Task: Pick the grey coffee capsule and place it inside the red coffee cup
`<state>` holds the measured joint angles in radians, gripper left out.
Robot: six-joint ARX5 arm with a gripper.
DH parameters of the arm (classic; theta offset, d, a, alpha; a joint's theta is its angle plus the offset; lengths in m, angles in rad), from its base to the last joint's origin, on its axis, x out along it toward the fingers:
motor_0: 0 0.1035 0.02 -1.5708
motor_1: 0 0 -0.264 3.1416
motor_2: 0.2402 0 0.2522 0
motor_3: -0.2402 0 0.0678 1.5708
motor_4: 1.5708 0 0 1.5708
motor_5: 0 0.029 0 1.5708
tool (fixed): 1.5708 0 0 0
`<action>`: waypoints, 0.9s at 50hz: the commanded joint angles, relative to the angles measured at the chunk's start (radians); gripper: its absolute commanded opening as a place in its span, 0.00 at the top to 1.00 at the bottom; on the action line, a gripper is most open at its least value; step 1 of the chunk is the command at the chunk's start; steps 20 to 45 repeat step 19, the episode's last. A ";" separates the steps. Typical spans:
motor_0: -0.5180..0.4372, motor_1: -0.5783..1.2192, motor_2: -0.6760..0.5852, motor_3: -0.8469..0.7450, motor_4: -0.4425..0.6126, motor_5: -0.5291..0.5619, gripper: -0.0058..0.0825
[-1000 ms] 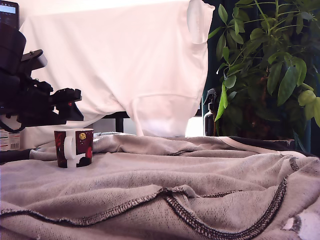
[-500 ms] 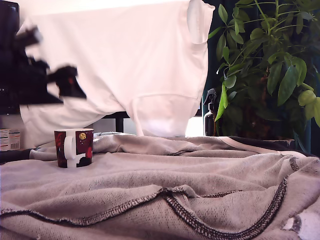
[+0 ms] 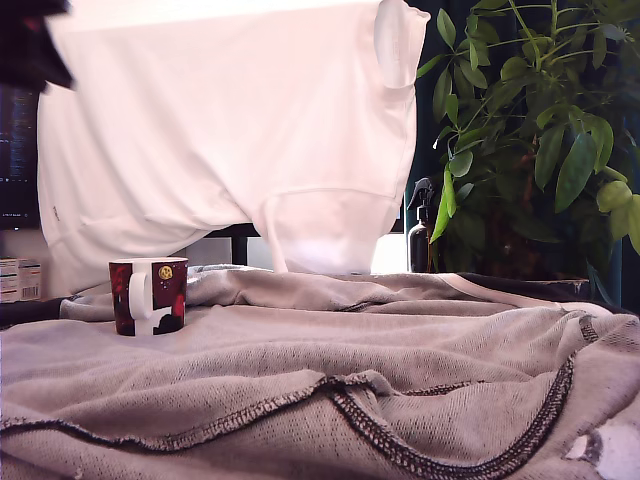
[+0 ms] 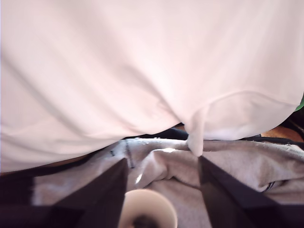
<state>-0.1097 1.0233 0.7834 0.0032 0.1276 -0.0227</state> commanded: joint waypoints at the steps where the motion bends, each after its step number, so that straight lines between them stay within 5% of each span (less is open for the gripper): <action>1: 0.011 -0.045 -0.002 -0.041 -0.009 0.006 0.96; 19: 0.023 -0.253 -0.002 -0.299 -0.067 0.032 0.96; 45: 0.023 -0.253 -0.002 -0.299 -0.067 0.032 0.96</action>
